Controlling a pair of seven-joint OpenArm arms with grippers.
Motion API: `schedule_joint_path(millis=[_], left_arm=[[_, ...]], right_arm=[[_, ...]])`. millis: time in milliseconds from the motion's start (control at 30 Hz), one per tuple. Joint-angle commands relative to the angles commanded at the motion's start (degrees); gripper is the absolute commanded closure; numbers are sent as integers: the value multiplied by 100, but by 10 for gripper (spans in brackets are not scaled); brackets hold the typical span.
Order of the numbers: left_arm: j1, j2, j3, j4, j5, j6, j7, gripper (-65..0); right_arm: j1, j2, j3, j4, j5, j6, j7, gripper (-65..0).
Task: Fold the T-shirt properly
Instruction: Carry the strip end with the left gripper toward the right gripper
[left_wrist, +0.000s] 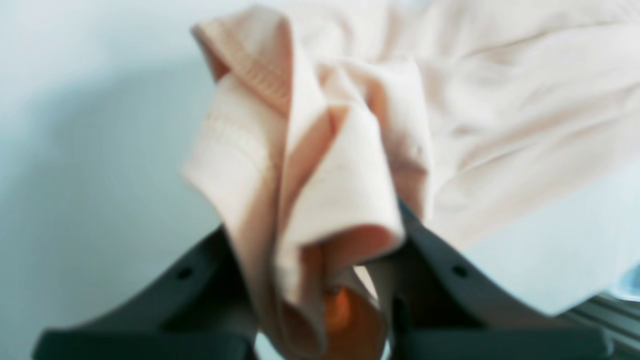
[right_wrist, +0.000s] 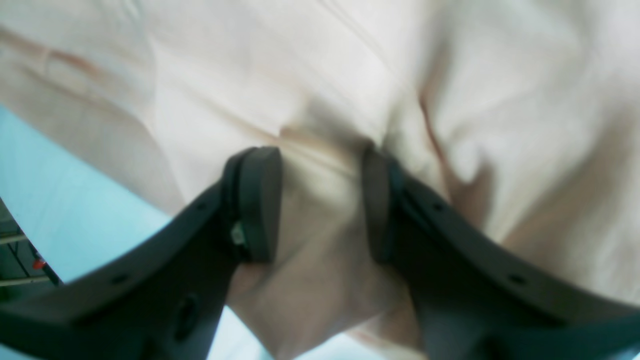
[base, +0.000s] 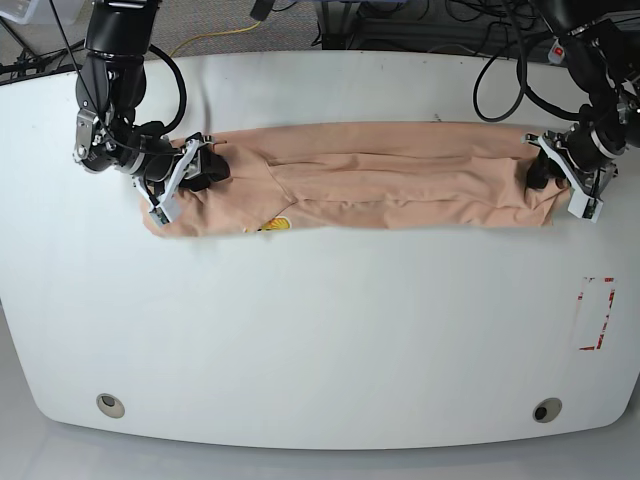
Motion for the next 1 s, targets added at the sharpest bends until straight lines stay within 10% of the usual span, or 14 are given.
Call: schedule_joint_path(millis=[433,1000], left_arm=[[-545,765,2242,501,26,0,0,-61],[-1125,1451,3095,-325,1037,0,0,-76]], right_arm=[[-9,-9,-18,0,0,0,0,-268],[-9,-9,9,0,9,0,0,-268]])
